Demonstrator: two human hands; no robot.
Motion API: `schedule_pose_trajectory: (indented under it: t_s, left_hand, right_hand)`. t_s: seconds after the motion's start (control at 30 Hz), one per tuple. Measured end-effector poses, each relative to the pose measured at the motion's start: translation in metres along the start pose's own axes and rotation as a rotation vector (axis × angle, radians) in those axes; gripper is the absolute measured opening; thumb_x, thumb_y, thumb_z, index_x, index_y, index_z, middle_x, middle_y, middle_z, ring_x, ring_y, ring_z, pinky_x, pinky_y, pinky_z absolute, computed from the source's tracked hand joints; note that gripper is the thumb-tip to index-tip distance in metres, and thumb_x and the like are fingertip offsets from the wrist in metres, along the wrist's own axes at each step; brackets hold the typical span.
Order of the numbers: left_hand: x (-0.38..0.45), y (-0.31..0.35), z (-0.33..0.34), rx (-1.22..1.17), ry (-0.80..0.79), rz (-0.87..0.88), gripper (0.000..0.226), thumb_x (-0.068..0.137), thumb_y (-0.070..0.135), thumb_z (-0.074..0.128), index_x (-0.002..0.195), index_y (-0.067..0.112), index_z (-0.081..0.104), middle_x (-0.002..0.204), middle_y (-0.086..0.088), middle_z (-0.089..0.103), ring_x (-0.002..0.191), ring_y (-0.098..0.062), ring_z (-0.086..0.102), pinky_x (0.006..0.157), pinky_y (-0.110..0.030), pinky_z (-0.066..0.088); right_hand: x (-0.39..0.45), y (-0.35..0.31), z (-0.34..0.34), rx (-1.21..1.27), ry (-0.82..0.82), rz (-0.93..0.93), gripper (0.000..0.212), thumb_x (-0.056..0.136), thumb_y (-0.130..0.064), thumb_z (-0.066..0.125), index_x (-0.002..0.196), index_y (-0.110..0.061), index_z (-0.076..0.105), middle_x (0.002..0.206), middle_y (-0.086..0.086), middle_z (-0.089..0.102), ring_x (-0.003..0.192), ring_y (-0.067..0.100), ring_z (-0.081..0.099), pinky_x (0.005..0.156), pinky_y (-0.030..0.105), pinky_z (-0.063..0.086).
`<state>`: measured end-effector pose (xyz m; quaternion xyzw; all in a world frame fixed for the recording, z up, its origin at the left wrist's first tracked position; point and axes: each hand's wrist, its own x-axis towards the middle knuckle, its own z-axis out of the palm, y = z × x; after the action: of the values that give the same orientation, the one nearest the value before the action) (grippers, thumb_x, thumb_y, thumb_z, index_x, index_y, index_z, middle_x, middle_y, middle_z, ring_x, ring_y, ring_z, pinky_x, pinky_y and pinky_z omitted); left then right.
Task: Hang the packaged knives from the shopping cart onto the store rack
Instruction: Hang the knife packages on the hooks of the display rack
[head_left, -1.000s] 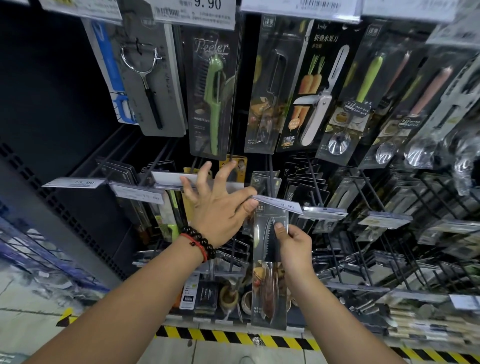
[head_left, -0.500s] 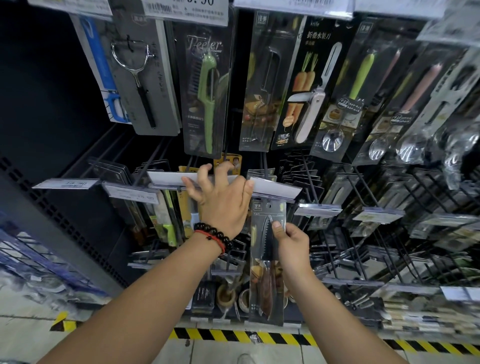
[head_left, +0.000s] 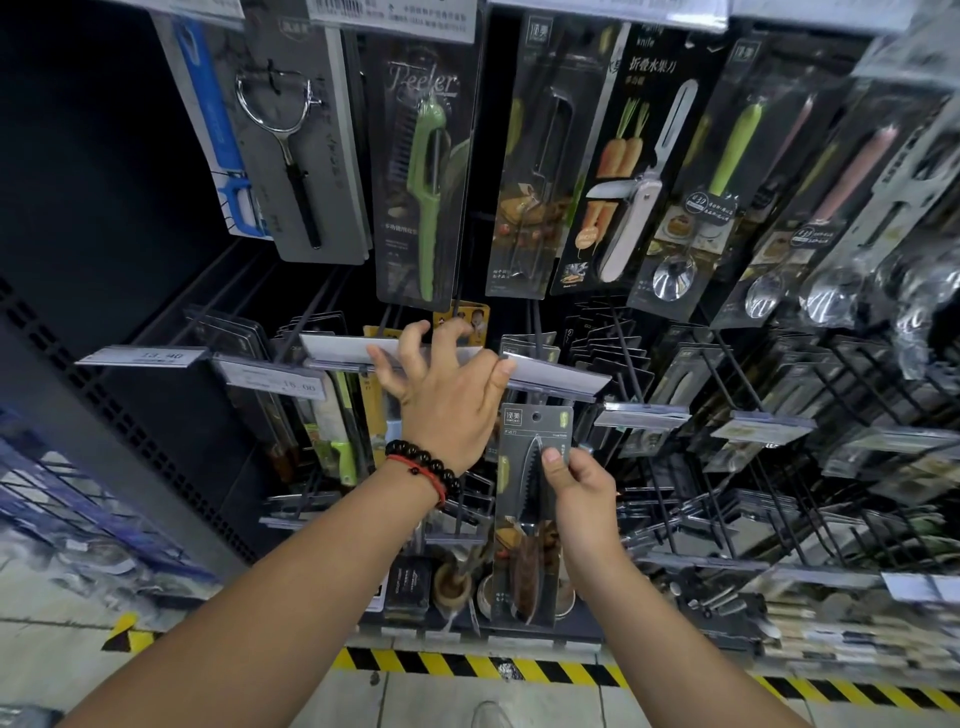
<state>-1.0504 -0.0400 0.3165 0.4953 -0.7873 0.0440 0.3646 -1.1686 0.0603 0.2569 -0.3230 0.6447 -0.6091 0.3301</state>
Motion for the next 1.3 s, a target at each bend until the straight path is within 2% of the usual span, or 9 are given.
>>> schedule_pose_trajectory:
  t_s: [0.13,0.33,0.47,0.6,0.7,0.8,1.07,1.17,1.3]
  left_hand:
    - [-0.001,0.000,0.000,-0.005,-0.019,-0.003,0.047,0.099,0.048,0.028,0.076,0.026,0.062,0.128,-0.005,0.052,0.126,-0.033,0.026,0.104,-0.056,-0.003]
    - [-0.001,0.001,-0.004,-0.004,-0.010,0.009,0.050,0.099,0.048,0.025,0.075,0.025,0.063,0.127,-0.007,0.053,0.125,-0.032,0.025,0.103,-0.047,-0.012]
    - [-0.001,0.000,-0.002,-0.008,-0.045,-0.011,0.049,0.099,0.049,0.025,0.077,0.026,0.062,0.130,-0.006,0.050,0.128,-0.033,0.024,0.104,-0.058,-0.002]
    - [-0.002,-0.001,-0.001,-0.025,-0.052,-0.009,0.045,0.099,0.047,0.028,0.078,0.026,0.062,0.131,-0.006,0.049,0.129,-0.033,0.022,0.104,-0.064,0.001]
    - [-0.001,-0.001,-0.002,-0.020,-0.046,-0.011,0.044,0.099,0.047,0.029,0.077,0.027,0.061,0.131,-0.005,0.049,0.128,-0.032,0.022,0.104,-0.061,-0.002]
    - [-0.002,0.000,-0.003,-0.018,-0.034,-0.004,0.041,0.099,0.046,0.033,0.077,0.027,0.061,0.131,-0.005,0.049,0.128,-0.032,0.022,0.104,-0.059,-0.004]
    - [-0.003,0.000,-0.007,-0.011,0.010,0.024,0.041,0.099,0.047,0.033,0.076,0.028,0.061,0.130,-0.004,0.051,0.126,-0.029,0.022,0.103,-0.044,-0.014]
    - [-0.004,-0.001,-0.007,-0.031,-0.004,0.016,0.042,0.097,0.049,0.033,0.079,0.029,0.065,0.131,-0.002,0.050,0.127,-0.030,0.023,0.106,-0.056,-0.006]
    - [-0.006,-0.005,-0.009,-0.024,-0.007,0.056,0.037,0.097,0.047,0.036,0.082,0.032,0.067,0.132,-0.002,0.050,0.127,-0.031,0.023,0.105,-0.045,-0.017]
  right_hand:
    - [0.002,-0.007,0.005,0.013,-0.013,0.016,0.044,0.098,-0.016,0.056,0.059,-0.017,0.036,0.054,-0.014,0.032,0.052,0.004,0.029,0.049,0.015,0.029]
    - [0.009,-0.008,0.009,0.026,-0.002,0.090,0.041,0.098,-0.023,0.057,0.063,-0.014,0.037,0.057,-0.004,0.031,0.054,0.009,0.029,0.056,0.028,0.028]
    - [0.015,-0.009,0.015,0.057,-0.018,0.109,0.038,0.098,-0.025,0.057,0.086,0.011,0.053,0.070,0.017,0.044,0.073,0.015,0.047,0.073,0.033,0.040]
    - [0.017,-0.008,0.014,0.025,-0.028,0.103,0.037,0.099,-0.021,0.055,0.068,-0.007,0.043,0.060,0.000,0.036,0.055,0.010,0.034,0.058,0.028,0.030]
    - [0.014,0.005,0.009,0.034,-0.030,0.147,0.041,0.098,-0.027,0.056,0.087,0.012,0.051,0.076,0.009,0.050,0.070,0.020,0.045,0.071,0.035,0.040]
    - [0.008,0.016,0.001,0.026,-0.030,0.185,0.042,0.098,-0.029,0.056,0.093,0.013,0.052,0.082,0.009,0.052,0.076,0.023,0.047,0.075,0.037,0.040]
    - [-0.002,0.014,-0.005,-0.001,-0.069,0.119,0.024,0.101,-0.019,0.052,0.083,-0.015,0.066,0.077,-0.012,0.069,0.073,0.004,0.061,0.070,0.020,0.045]
    - [-0.004,0.010,-0.005,-0.002,-0.045,0.126,0.036,0.101,-0.019,0.051,0.066,-0.023,0.052,0.055,-0.020,0.056,0.060,0.002,0.048,0.063,0.022,0.038]
    - [0.007,0.001,0.000,0.005,-0.023,0.135,0.040,0.101,-0.021,0.051,0.062,-0.022,0.040,0.051,-0.016,0.044,0.059,0.008,0.037,0.062,0.027,0.032]
